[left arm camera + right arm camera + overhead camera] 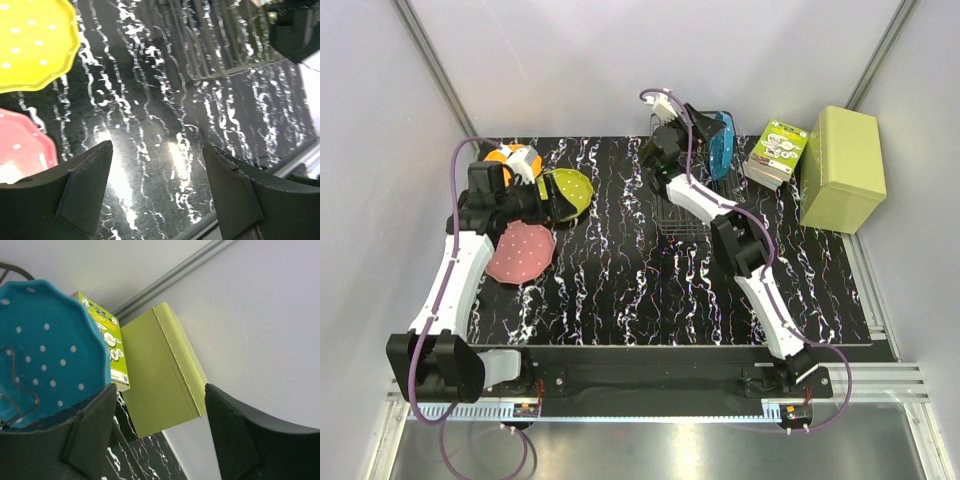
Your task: Load the plates into the dish rack
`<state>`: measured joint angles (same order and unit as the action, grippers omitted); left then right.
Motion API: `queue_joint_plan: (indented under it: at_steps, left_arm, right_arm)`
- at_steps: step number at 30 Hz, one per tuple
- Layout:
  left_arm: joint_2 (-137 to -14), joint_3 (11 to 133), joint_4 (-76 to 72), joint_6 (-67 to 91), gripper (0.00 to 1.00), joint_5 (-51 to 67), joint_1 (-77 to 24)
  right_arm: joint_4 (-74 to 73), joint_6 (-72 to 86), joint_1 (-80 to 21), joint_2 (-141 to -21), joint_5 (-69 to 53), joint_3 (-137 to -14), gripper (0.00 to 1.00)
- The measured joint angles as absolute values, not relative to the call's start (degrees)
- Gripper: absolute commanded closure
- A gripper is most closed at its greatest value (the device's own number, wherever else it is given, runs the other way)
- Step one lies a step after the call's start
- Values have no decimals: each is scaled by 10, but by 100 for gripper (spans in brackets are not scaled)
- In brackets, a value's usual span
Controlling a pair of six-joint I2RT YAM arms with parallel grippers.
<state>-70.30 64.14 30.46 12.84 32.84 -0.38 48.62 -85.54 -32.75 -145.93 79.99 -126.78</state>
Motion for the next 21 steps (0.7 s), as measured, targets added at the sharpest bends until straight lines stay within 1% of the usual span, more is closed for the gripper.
queue_joint_plan:
  at_steps: [2,6,8,9,10,12,13,14,15,16,17,18,19,20,21]
  left_arm:
    - [-706,641,306,112,22,311,-4]
    - [-733,642,307,71,22,274,-4]
    - [-765,651,314,54,22,260,1]
    - [-780,658,321,50,23,255,6]
    - [-799,668,327,45,23,248,13]
    - [-831,693,349,39,24,237,32]
    - [-838,700,356,36,25,234,39]
    - [-843,707,365,32,26,230,46]
    - [-843,710,373,21,27,224,54]
    - [-841,710,380,13,29,220,58]
    - [-840,710,387,4,33,215,61]
    - [-840,709,394,-10,36,210,61]
    - [-840,706,401,-24,44,207,60]
    - [-842,701,409,-38,51,203,58]
    - [-846,696,416,-54,60,197,55]
  right_arm:
    - [487,-855,-338,-1459,801,-1260,32]
    - [455,-824,-371,-1447,797,-1233,30]
    - [298,-698,-399,-1406,753,-1213,30]
    - [246,-656,-415,-1394,735,-1214,31]
    - [103,-568,-430,-1374,676,-1242,33]
    - [-105,-423,-453,-1337,536,-1315,41]
    - [-188,-361,-461,-1312,466,-1346,49]
    - [-251,-310,-465,-1280,402,-1363,53]
    - [-301,-267,-465,-1240,347,-1366,54]
    - [-340,-227,-463,-1197,302,-1360,55]
    - [-361,-197,-460,-1159,270,-1346,50]
    - [-382,-155,-449,-1097,224,-1305,35]
    - [-400,-125,-439,-1059,198,-1280,13]
    - [-408,-83,-420,-1004,158,-1230,1]
    - [-422,-47,-401,-968,128,-1189,0]
